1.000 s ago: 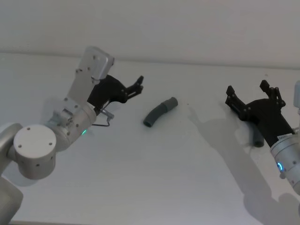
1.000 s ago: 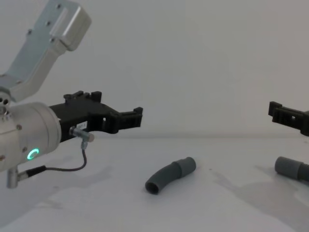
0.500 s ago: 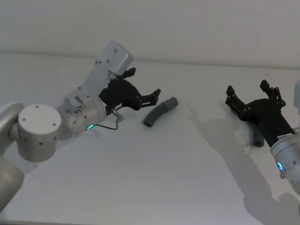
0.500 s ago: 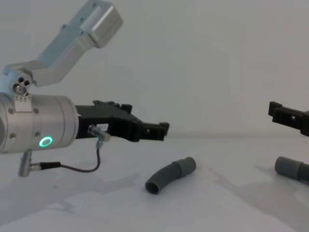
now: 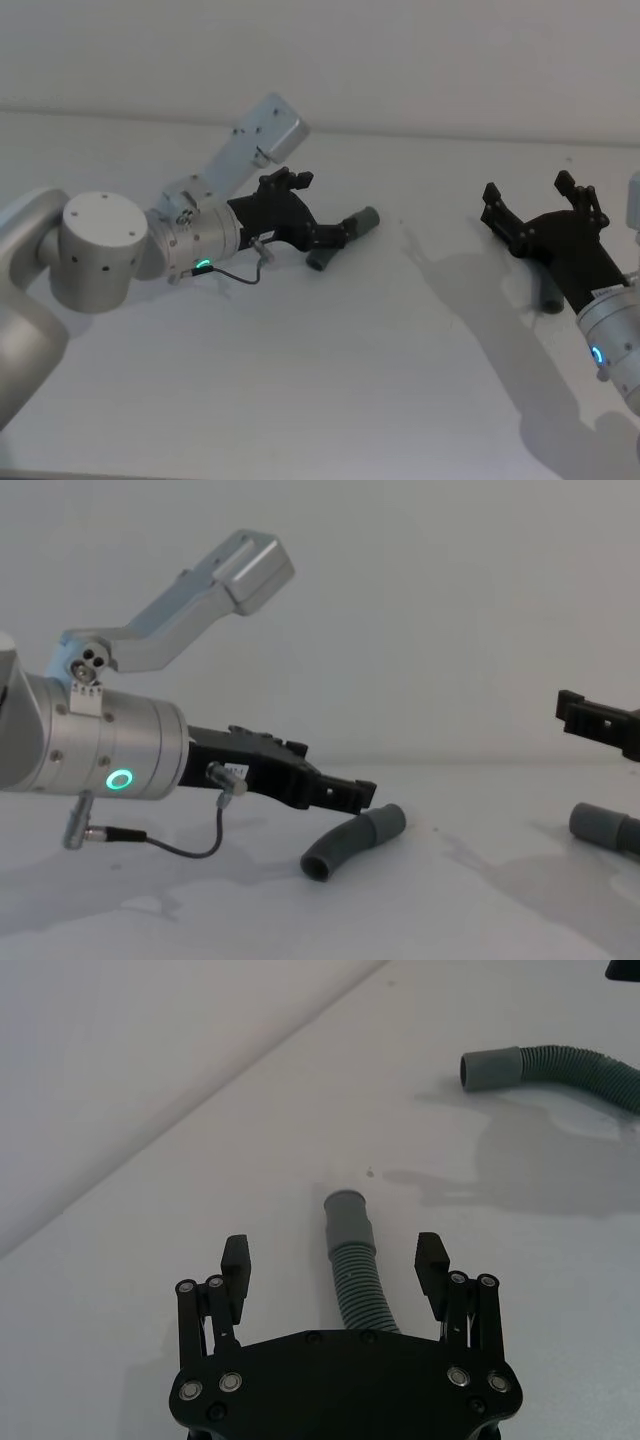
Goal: Use both hands to pick up one end of the pipe from the table, align the ends, and insert them.
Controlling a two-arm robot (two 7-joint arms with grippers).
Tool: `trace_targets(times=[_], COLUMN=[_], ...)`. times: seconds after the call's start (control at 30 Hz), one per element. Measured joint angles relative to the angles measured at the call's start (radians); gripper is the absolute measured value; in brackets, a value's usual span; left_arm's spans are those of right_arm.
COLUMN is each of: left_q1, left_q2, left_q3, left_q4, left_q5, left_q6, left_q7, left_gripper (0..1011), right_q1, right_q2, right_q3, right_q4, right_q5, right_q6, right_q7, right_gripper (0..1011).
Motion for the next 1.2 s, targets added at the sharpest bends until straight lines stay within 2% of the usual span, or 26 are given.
trace_targets(times=[0.23,0.43,0.8,1.2], left_q1=[-0.027,-0.03,-0.031,-0.048], left_q2=[-0.007,-0.01,-0.031,-0.07], left_q3=[0.012,0.014,0.009,0.011], left_q4=[0.034,0.039,0.046,0.08], left_q5=[-0.004,-0.003,0.007,0.021], left_q6=[0.015,0.017,0.044,0.085], left_q7=[-0.035,-0.039,-0.016,0.006], left_gripper=[1000,1000,1000,1000], right_q1=[0.0,0.0,0.0,0.0], right_q2=[0.0,0.0,0.0,0.0], right_q3=[0.0,0.0,0.0,0.0], right_q4=[0.0,0.0,0.0,0.0], right_q5=[0.0,0.0,0.0,0.0], right_q6=[0.0,0.0,0.0,0.0], right_q7=[0.0,0.0,0.0,0.0], right_gripper=[1004,1004,1004,1004])
